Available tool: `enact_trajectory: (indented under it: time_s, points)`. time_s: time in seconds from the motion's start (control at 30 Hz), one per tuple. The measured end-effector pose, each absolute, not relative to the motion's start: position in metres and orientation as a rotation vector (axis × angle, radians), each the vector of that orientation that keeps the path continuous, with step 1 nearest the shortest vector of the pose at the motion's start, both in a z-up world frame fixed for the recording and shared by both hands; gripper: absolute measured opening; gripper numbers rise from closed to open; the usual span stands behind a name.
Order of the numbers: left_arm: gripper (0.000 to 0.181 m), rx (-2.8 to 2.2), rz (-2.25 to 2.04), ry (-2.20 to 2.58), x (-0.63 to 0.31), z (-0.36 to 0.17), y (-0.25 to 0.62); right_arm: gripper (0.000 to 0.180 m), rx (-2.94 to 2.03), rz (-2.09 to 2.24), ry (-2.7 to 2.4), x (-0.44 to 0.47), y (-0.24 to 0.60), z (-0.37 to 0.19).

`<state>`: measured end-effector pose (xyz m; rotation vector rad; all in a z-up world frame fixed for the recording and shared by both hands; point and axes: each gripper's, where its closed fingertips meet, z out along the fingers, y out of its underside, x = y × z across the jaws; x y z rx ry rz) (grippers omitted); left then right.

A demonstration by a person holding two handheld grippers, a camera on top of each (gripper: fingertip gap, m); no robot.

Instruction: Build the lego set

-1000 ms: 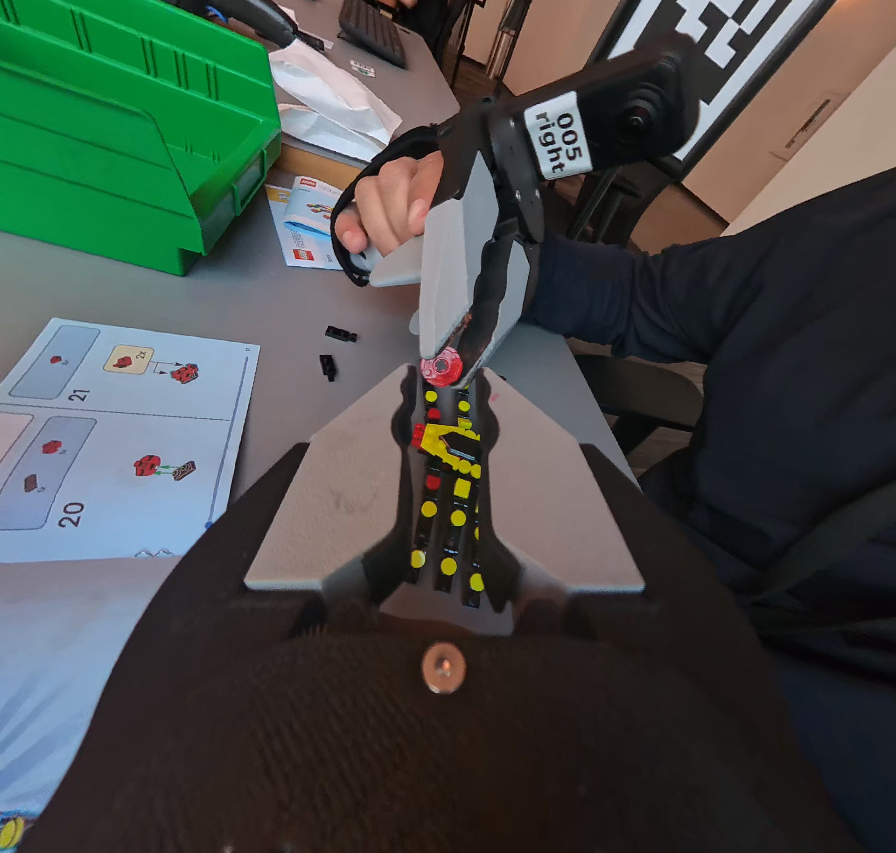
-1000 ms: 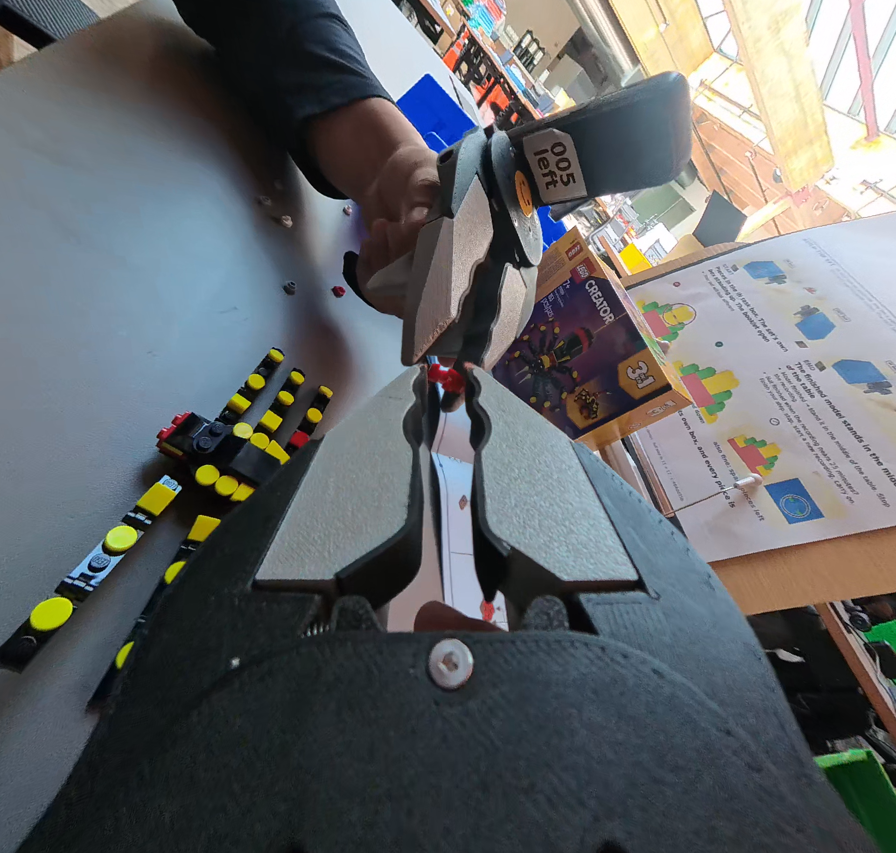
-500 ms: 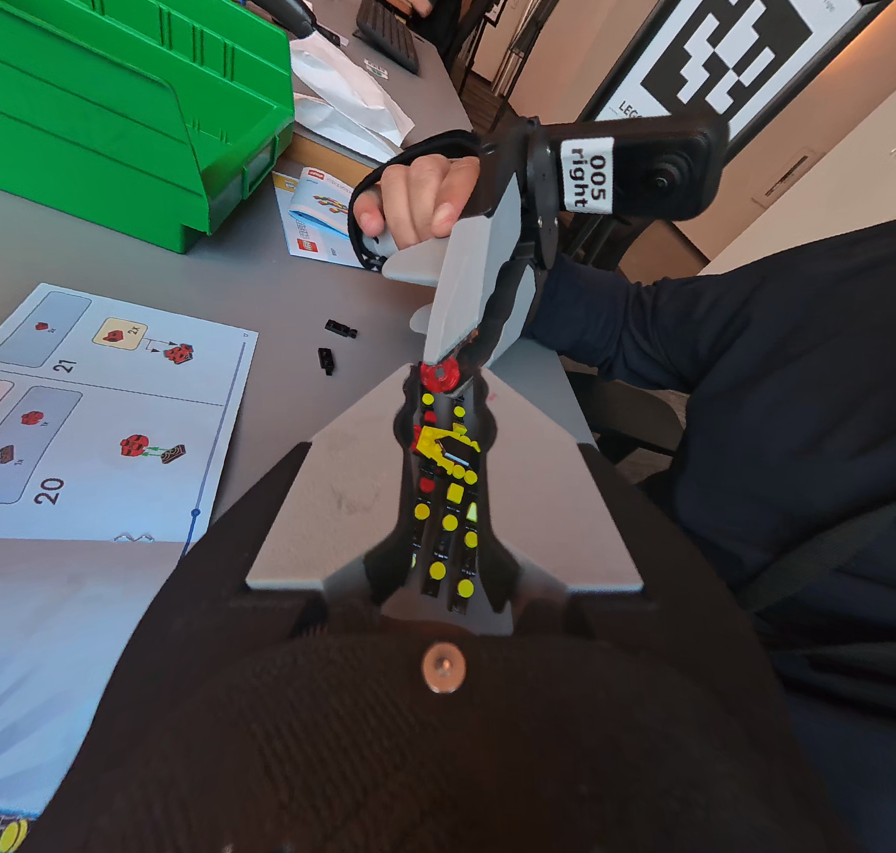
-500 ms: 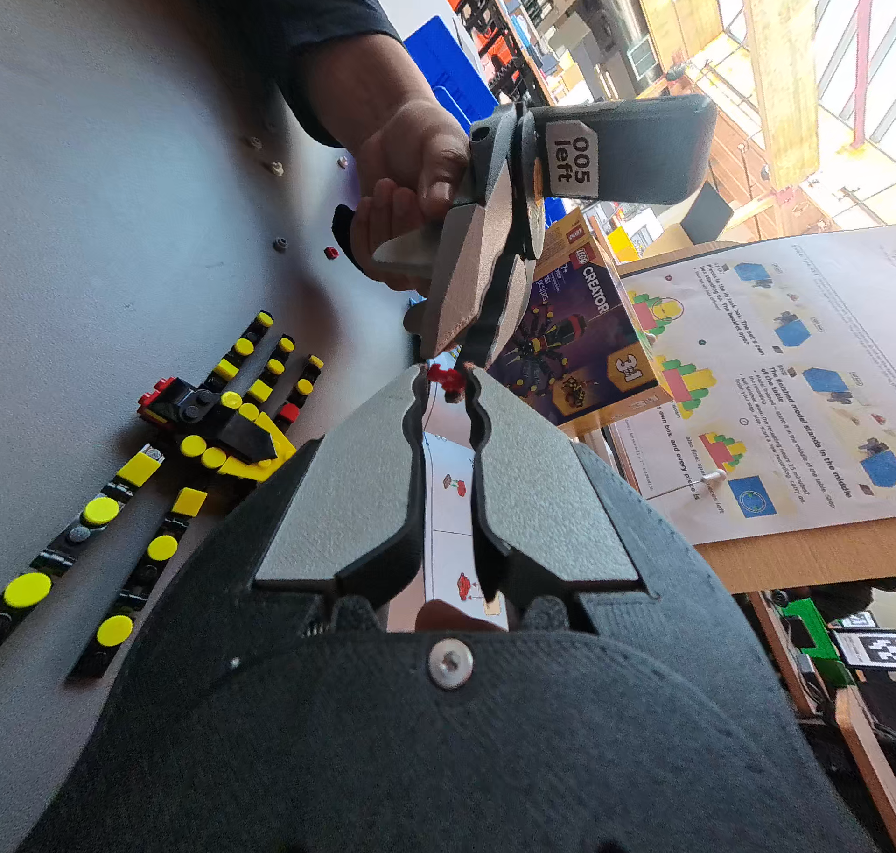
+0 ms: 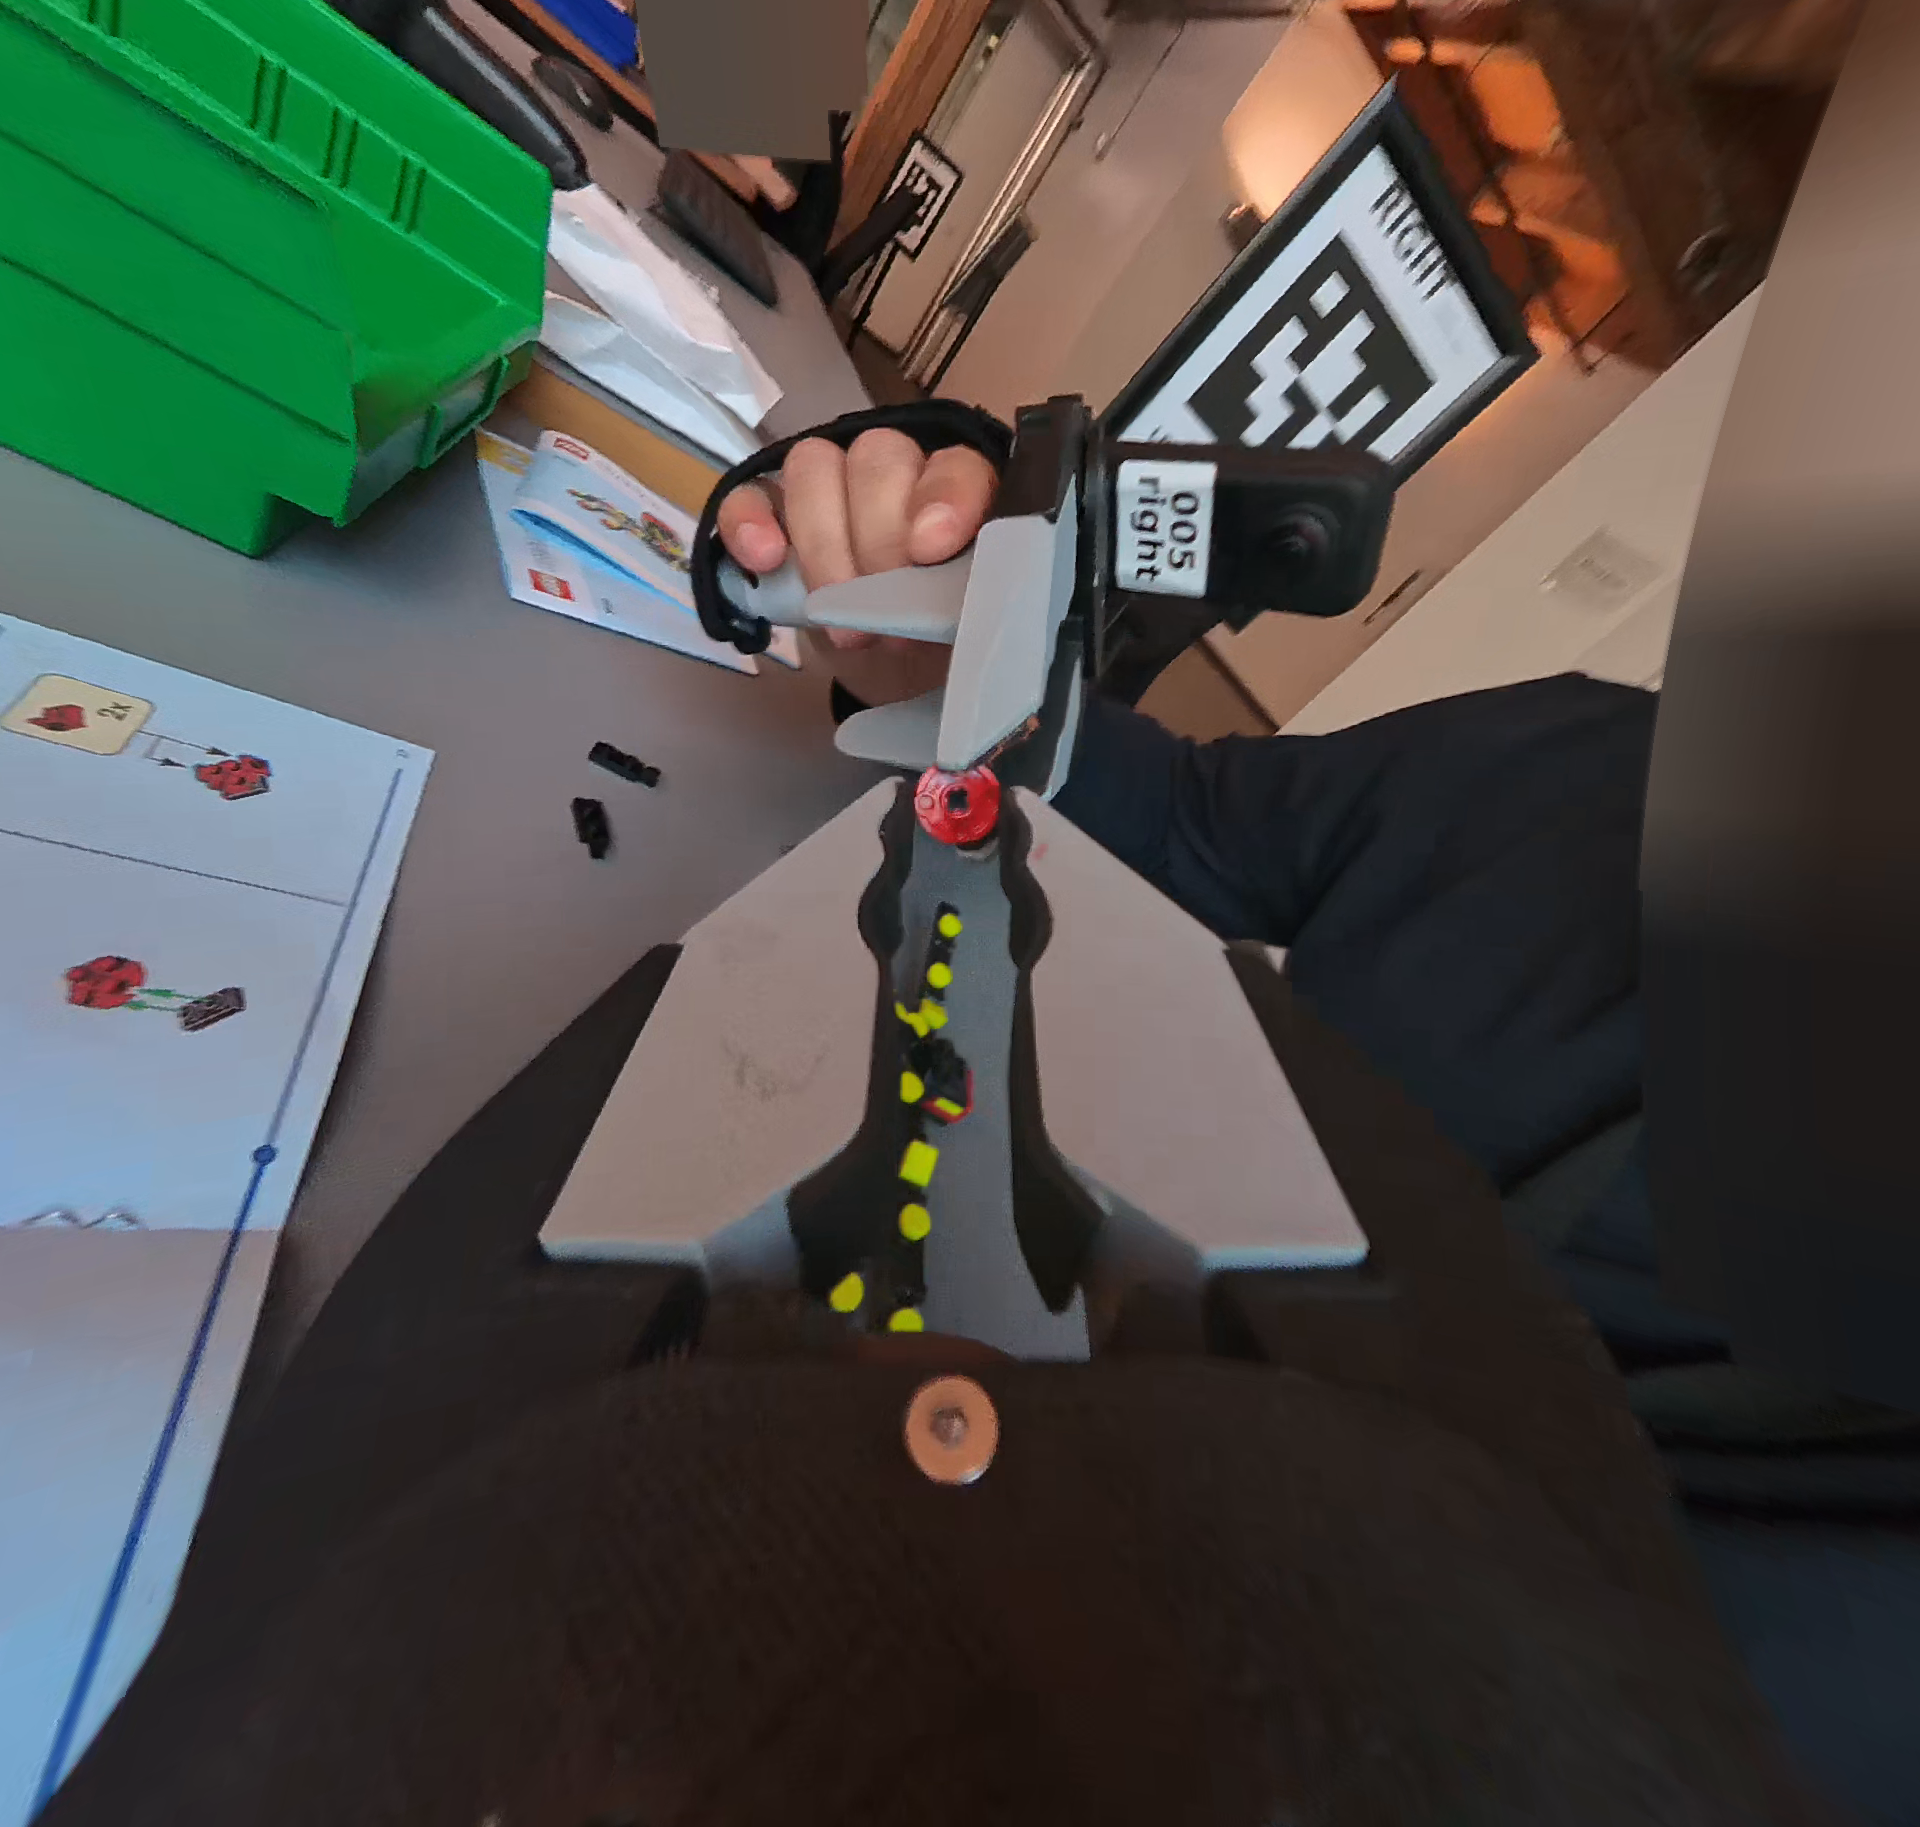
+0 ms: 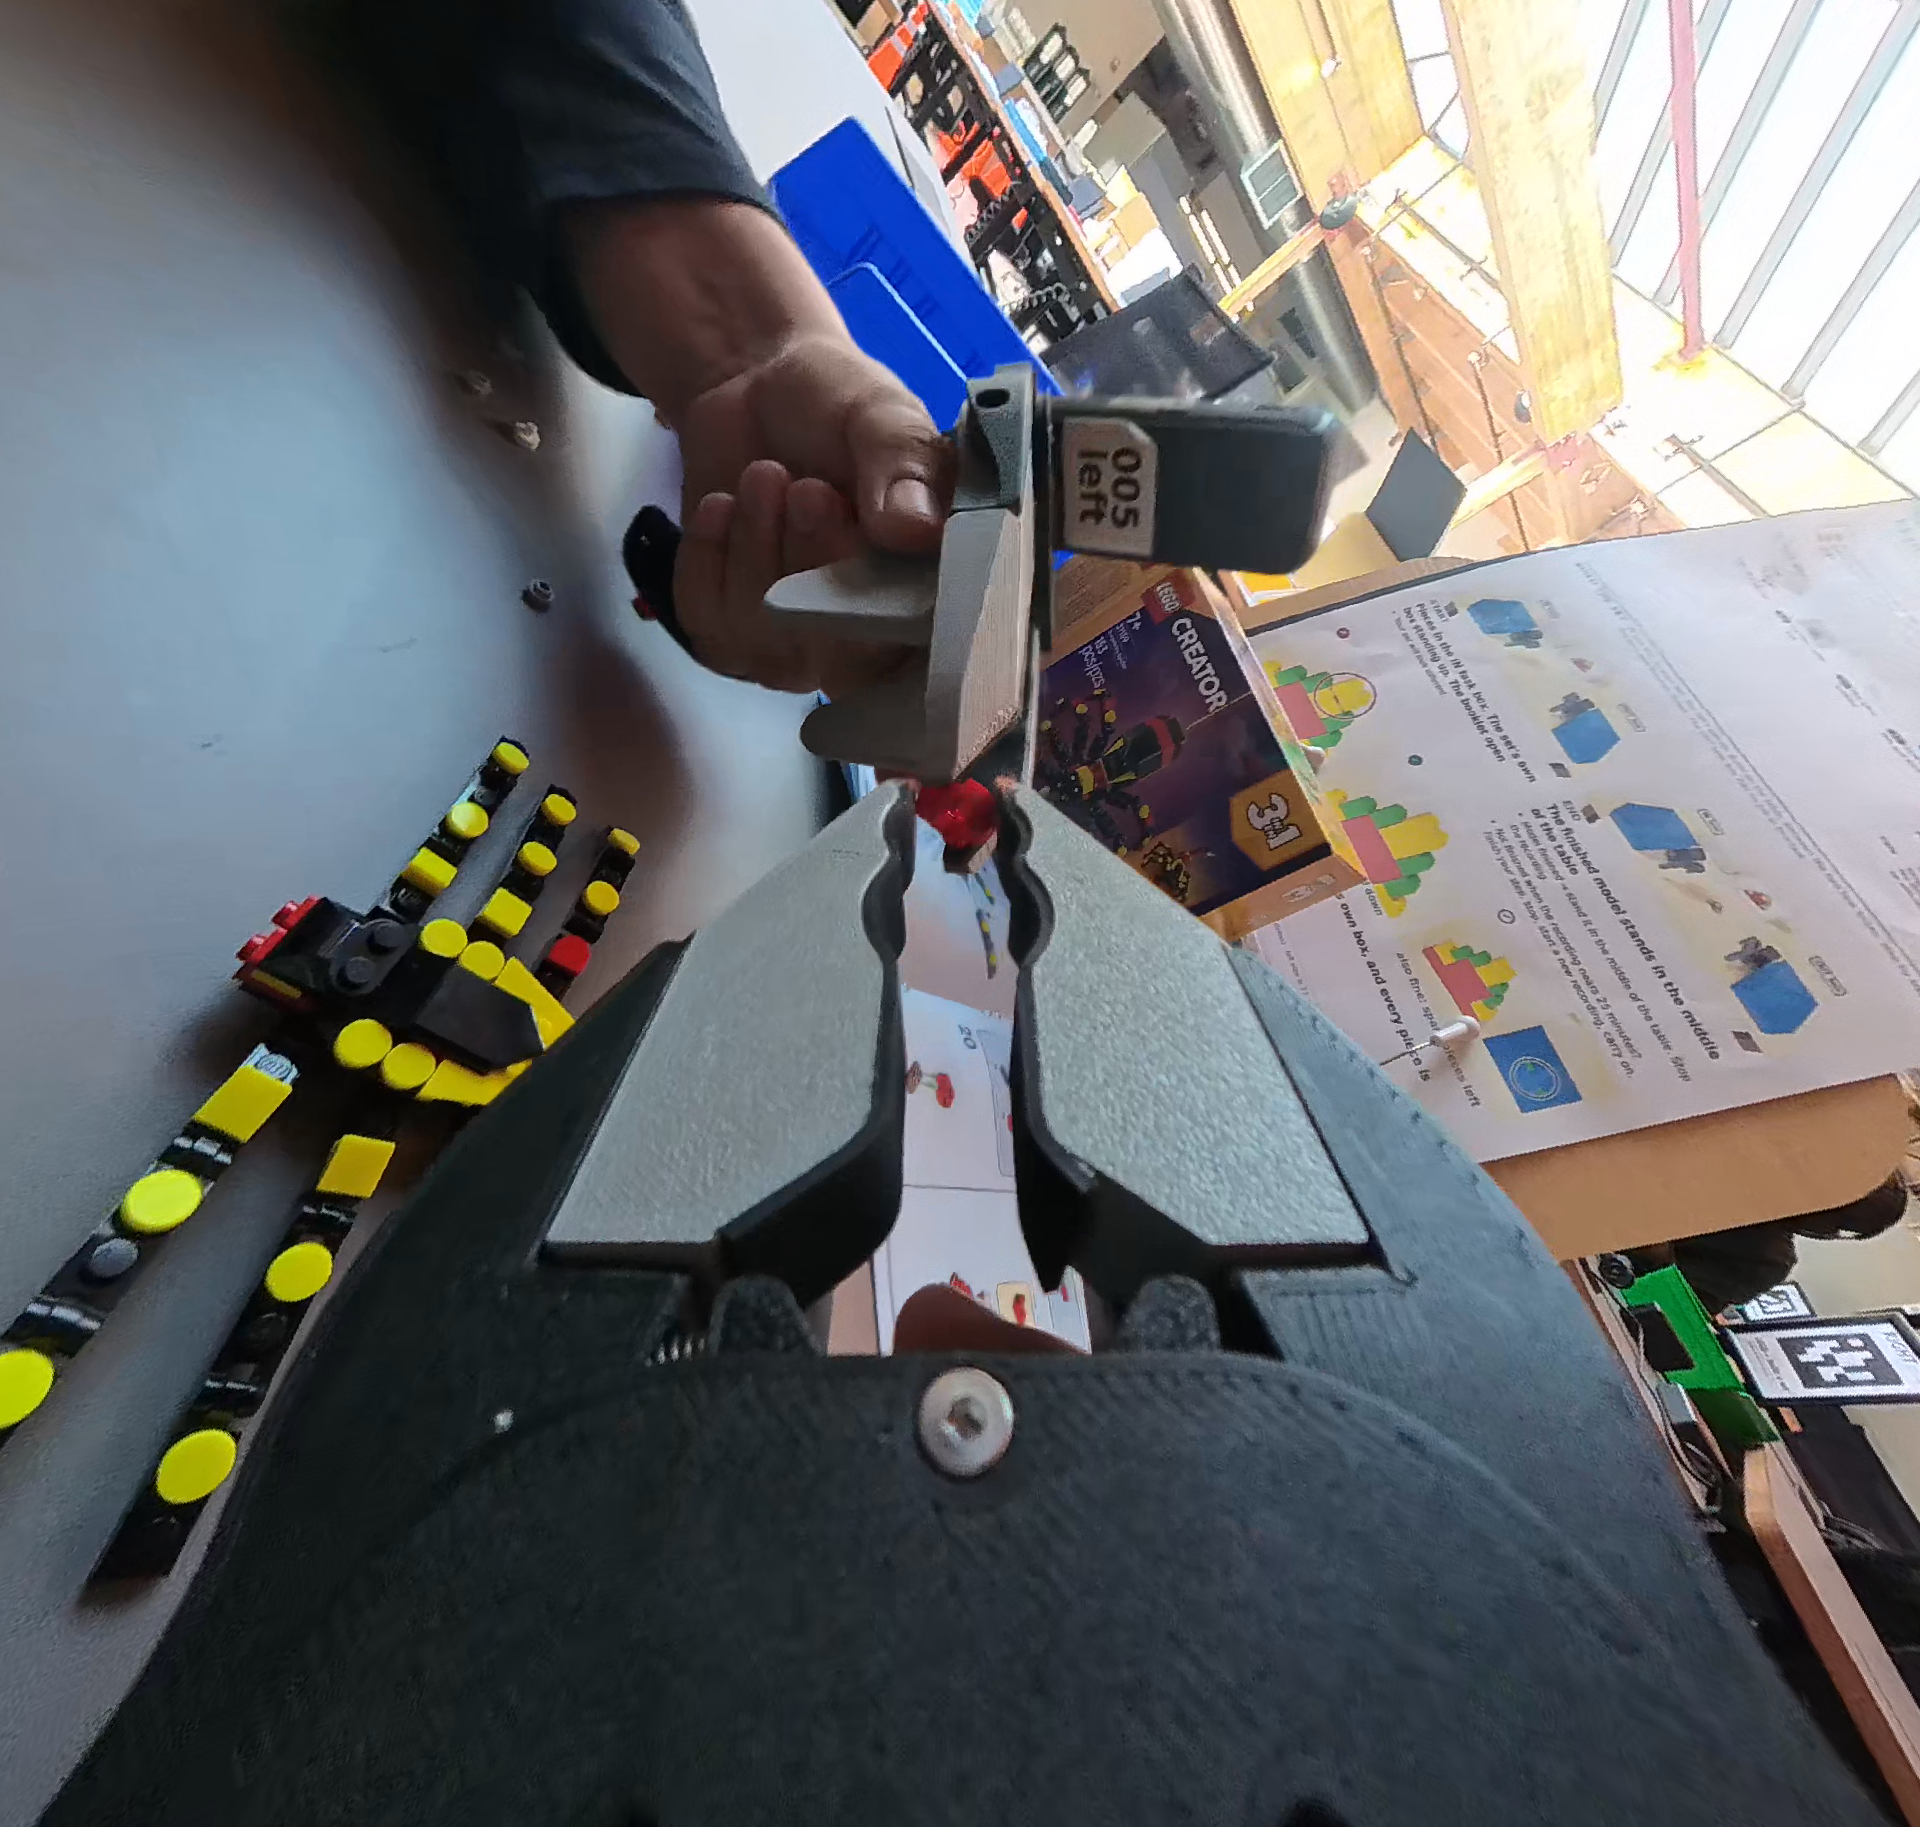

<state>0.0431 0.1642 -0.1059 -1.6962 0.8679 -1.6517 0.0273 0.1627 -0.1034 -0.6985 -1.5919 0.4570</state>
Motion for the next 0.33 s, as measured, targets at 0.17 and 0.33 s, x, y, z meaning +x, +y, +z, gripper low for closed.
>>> enact_trajectory:
  time_s: [0.17,0.33]
  points:
    - [0.013,-1.560,-1.830,0.789,0.041,-0.088,0.159,0.118,-0.693,0.517,-1.510,0.026,0.157,-0.086]
    - [0.013,-1.432,-1.965,0.726,0.041,-0.075,0.149,0.013,-0.708,0.603,-1.460,0.027,0.146,-0.074]
